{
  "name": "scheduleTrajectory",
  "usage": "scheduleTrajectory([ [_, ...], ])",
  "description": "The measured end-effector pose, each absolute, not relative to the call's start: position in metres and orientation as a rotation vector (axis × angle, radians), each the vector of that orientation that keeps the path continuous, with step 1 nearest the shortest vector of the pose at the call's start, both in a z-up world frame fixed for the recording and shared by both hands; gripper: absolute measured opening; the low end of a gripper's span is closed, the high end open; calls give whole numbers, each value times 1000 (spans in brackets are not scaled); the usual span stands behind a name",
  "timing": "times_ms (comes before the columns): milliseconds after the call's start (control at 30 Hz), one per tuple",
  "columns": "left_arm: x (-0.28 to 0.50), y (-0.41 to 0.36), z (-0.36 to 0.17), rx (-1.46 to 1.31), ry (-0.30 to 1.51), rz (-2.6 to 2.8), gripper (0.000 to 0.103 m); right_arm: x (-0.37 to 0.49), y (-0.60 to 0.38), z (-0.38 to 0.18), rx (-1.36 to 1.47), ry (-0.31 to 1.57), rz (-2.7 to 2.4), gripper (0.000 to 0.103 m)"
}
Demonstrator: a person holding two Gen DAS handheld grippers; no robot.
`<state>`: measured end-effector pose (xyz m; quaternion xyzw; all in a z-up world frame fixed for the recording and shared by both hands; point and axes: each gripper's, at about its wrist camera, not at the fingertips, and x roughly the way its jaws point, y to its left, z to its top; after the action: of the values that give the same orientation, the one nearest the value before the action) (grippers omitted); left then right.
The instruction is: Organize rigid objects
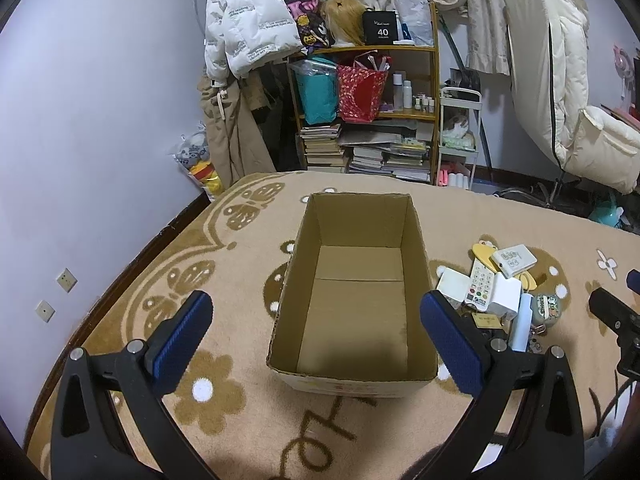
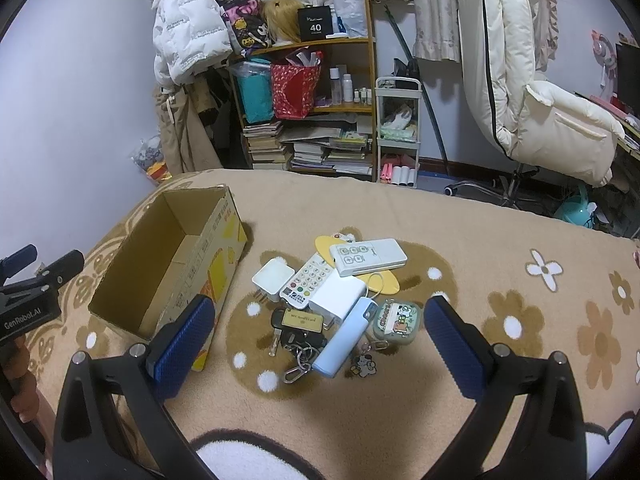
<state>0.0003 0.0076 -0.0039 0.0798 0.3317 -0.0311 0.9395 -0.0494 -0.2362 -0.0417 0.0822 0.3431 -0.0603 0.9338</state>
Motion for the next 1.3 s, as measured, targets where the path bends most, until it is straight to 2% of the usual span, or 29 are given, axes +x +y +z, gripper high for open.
scheduleTrajectory([
  [1300, 2, 5, 1, 196, 667, -58, 103, -48, -233, -43, 155, 711, -112, 103],
])
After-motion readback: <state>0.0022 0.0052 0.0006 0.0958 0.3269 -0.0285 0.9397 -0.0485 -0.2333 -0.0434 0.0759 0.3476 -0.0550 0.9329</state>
